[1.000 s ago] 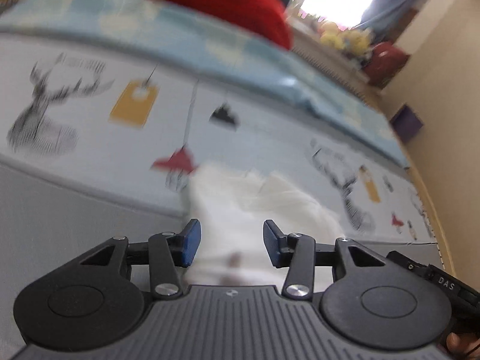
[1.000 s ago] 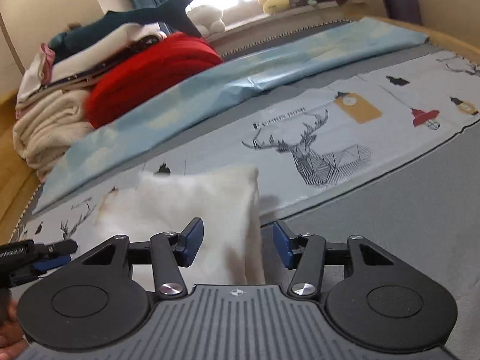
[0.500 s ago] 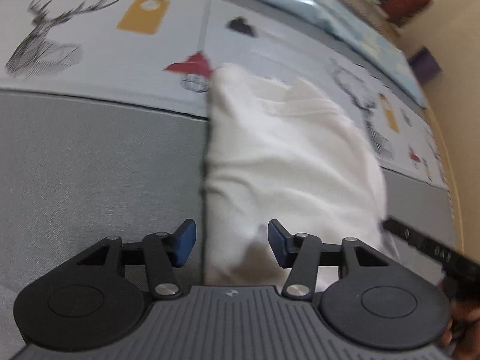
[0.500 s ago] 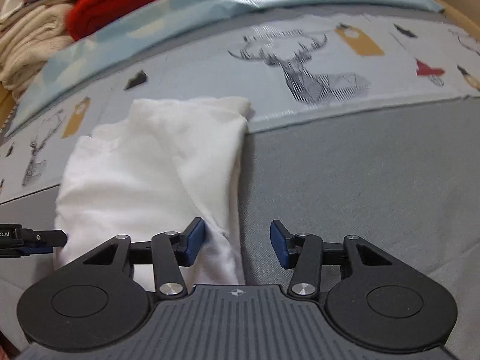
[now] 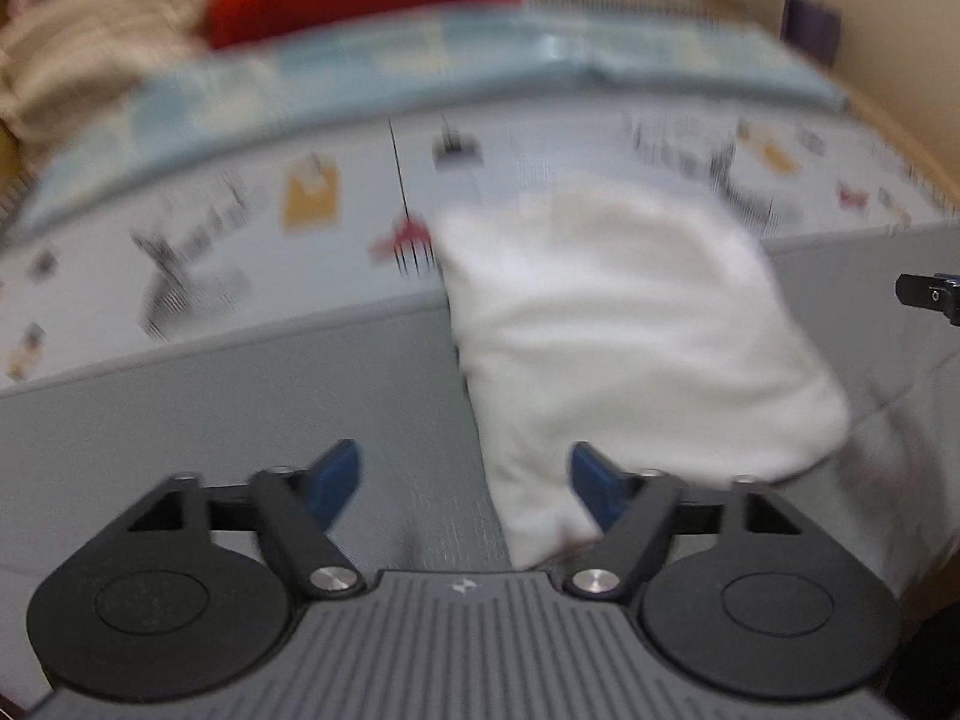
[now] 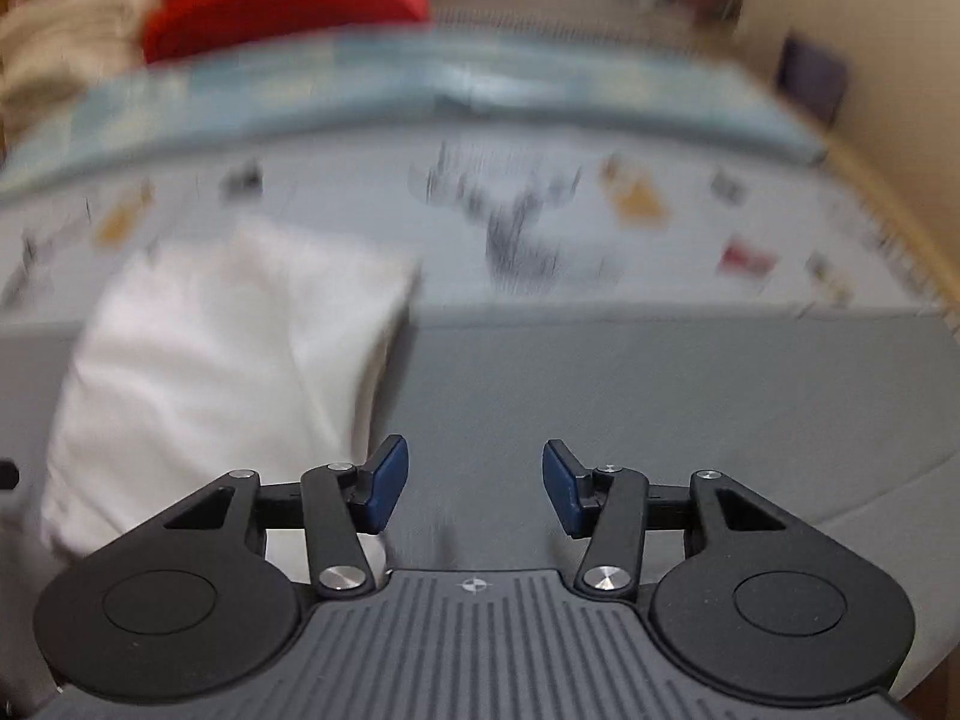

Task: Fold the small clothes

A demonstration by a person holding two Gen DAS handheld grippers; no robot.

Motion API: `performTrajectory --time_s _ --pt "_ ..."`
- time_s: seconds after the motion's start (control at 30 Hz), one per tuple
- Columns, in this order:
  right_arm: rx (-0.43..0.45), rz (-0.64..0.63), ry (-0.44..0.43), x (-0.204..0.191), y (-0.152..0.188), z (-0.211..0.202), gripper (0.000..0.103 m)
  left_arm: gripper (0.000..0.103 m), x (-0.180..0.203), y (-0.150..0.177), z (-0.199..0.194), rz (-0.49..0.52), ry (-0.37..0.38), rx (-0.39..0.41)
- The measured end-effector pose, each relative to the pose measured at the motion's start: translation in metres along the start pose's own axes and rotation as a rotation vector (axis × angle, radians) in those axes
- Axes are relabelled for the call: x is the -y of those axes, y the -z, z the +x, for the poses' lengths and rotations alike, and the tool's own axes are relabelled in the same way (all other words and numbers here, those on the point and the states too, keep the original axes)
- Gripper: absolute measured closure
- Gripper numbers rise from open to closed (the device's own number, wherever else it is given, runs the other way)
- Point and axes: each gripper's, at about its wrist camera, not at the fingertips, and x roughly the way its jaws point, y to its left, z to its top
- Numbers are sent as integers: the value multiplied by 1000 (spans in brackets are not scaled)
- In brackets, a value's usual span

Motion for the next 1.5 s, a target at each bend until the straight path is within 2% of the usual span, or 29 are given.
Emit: performTrajectory --time_s 0.1,0.17,0.23,0.3,0.37,0.43,0.47,0.57,0.67,1.0,1.5 --pt "123 47 -62 4 5 -49 43 17 17 4 -42 -28 39 115" --pt "167 55 -80 4 18 -75 40 17 27 15 -65 -66 31 167" --pt "195 63 -93 3 29 -95 38 17 39 26 -80 -106 31 194" --pt "221 66 -114 0 40 -113 31 17 48 42 -88 -134 -6 208" --pt "231 50 -124 -5 50 -123 30 17 58 56 -86 -117 -37 189" --pt "228 16 -126 -16 56 -129 30 17 60 60 -78 -108 -8 104" --pt "218 -1 -129 -21 60 -130 30 17 57 59 -76 -129 10 93" --pt "181 -56 -148 -35 67 -127 30 14 54 59 -70 -150 -21 93" --pt "174 -99 -150 -46 70 -127 30 14 53 60 -64 -168 6 74" --pt "104 -91 -151 -59 68 -103 30 14 62 60 -58 -172 37 69" --pt "90 -102 -175 -61 69 -99 29 14 68 60 -54 -161 57 65"
